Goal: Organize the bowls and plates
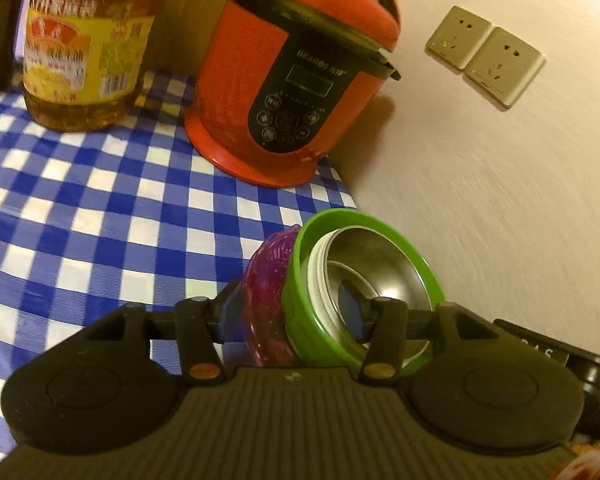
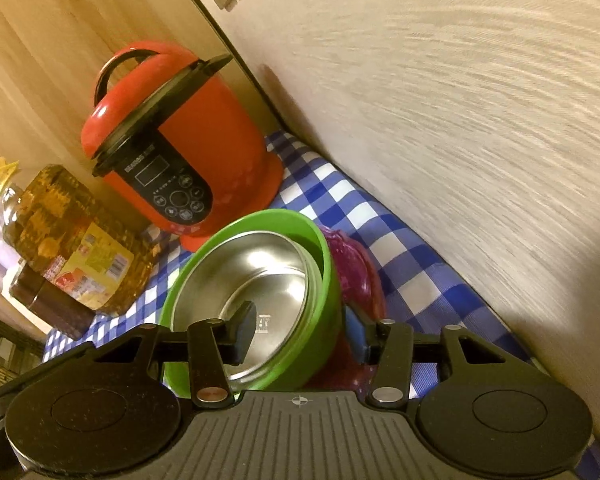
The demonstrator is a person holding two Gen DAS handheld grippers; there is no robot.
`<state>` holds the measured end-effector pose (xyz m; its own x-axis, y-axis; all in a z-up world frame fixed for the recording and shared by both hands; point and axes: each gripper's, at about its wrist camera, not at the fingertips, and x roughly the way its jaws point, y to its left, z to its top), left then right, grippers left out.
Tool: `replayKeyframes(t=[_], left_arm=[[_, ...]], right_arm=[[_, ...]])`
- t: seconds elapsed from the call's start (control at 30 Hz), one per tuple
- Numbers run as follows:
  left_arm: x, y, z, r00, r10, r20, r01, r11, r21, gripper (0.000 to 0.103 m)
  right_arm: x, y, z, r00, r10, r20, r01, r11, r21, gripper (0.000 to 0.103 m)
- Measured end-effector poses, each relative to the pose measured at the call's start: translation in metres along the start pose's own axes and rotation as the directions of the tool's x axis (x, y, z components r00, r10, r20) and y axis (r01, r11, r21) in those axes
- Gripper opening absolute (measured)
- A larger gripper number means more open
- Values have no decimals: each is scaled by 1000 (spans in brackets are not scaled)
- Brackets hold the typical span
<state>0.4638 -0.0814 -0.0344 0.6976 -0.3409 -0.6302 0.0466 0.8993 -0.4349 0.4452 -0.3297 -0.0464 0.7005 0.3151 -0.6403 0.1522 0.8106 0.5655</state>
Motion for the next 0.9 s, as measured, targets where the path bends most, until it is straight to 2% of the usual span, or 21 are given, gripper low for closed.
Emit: replayKeyframes(t=[0.3, 0.63, 0.9], left_arm=[[-33, -8, -19, 1000, 23, 22, -24, 999, 49, 64], [-71, -15, -52, 998, 56, 15, -57, 994, 94, 71], [-113, -19, -77, 996, 81, 49, -86, 989, 122, 73]], right_arm=[[-28, 0, -16, 1000, -10, -2, 10, 1000, -6, 49], [-68, 0, -37, 1000, -20, 4, 20, 999, -26, 50], [-108, 0, -56, 999, -28, 24, 30, 998, -58, 57]])
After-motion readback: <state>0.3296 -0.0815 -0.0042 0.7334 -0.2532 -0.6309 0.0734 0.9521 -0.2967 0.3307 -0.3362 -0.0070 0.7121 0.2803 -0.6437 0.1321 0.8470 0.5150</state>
